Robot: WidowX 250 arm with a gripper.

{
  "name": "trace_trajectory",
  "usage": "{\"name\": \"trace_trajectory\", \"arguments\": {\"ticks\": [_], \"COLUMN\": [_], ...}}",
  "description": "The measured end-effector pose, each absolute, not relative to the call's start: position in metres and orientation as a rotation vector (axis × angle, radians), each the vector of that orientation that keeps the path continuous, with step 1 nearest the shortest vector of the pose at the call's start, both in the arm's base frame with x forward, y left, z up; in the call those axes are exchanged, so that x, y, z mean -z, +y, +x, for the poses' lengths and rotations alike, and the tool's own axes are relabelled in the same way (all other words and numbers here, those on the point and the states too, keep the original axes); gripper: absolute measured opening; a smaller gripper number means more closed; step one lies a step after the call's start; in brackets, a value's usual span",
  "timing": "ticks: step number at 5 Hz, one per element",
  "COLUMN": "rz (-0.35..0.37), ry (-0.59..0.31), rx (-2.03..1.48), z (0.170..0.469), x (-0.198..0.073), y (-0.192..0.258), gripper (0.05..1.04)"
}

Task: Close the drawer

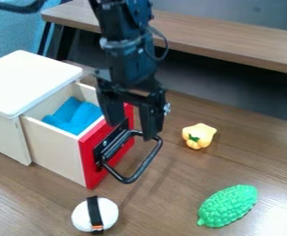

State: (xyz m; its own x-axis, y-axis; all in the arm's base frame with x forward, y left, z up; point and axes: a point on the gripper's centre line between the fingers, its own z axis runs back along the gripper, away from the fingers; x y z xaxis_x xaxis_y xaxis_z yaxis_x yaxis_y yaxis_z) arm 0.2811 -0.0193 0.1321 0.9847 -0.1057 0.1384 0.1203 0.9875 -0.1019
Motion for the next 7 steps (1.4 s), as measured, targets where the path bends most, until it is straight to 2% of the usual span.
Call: {"name": "trace_trajectory", "arguments": {"ticks": [3, 6, 7], "rz": [-0.111, -0.066, -0.041], "ry": [-0.231, -0.261, -0.246], "rx": [0.030, -0.013, -0.025], "z": [0.287, 0.298, 0.301], "x": [-0.107, -0.092, -0.087], "y": [-0.012, 0.001, 0.005], "gripper": [0.999, 1.000, 0.999]}}
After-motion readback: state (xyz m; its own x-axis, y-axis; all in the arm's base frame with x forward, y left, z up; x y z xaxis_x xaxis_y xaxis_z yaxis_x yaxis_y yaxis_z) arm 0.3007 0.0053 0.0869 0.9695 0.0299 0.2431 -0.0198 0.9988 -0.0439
